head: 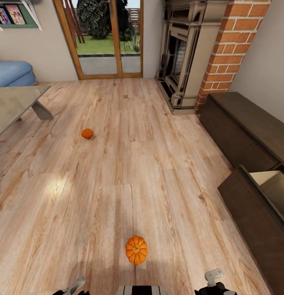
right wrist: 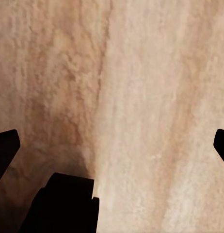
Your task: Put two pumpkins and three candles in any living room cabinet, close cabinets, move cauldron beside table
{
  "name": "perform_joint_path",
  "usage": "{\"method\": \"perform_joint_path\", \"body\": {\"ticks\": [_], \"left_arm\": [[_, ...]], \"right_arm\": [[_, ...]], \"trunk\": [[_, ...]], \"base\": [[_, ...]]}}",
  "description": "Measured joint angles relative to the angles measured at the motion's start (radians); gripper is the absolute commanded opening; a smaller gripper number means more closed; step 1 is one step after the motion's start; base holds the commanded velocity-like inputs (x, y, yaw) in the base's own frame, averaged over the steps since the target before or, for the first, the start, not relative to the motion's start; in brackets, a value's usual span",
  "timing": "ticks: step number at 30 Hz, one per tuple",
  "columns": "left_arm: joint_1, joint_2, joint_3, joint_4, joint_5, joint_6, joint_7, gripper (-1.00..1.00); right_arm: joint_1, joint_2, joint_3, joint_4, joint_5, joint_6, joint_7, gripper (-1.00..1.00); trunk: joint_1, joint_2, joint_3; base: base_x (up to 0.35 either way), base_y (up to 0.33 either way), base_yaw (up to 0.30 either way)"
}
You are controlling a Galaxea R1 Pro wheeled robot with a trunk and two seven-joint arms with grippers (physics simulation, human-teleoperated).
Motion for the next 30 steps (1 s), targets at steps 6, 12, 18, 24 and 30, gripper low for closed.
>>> {"method": "perform_joint_path", "body": {"ticks": [6,12,18,24,30], "left_arm": [[0.000,0.000,0.000,0.000,-0.001,0.000,0.000,1.00],[0.000,0.000,0.000,0.001,-0.001,-0.001,0.000,1.00],[0.000,0.000,0.000,0.001,-0.001,-0.001,0.000,1.00],[0.000,0.000,0.000,0.000,-0.001,0.000,0.000,1.00],[0.000,0.000,0.000,0.000,-0.001,0.000,0.000,1.00]], "right_arm": [[0.000,0.000,0.000,0.000,0.000,0.000,0.000,1.00],[0.000,0.000,0.000,0.000,0.001,0.000,0.000,1.00],[0.000,0.000,0.000,0.000,0.002,0.000,0.001,1.00],[0.000,0.000,0.000,0.000,0.002,0.000,0.001,1.00],[0.000,0.000,0.000,0.000,0.002,0.000,0.001,1.00]], "trunk": [[0.023,-0.042,-0.019],[0.046,-0.084,-0.038],[0.069,-0.126,-0.056],[0.092,-0.168,-0.075],[0.115,-0.210,-0.094]], "base": [[0.000,0.000,0.000],[0.000,0.000,0.000],[0.000,0.000,0.000],[0.000,0.000,0.000],[0.000,0.000,0.000]]}}
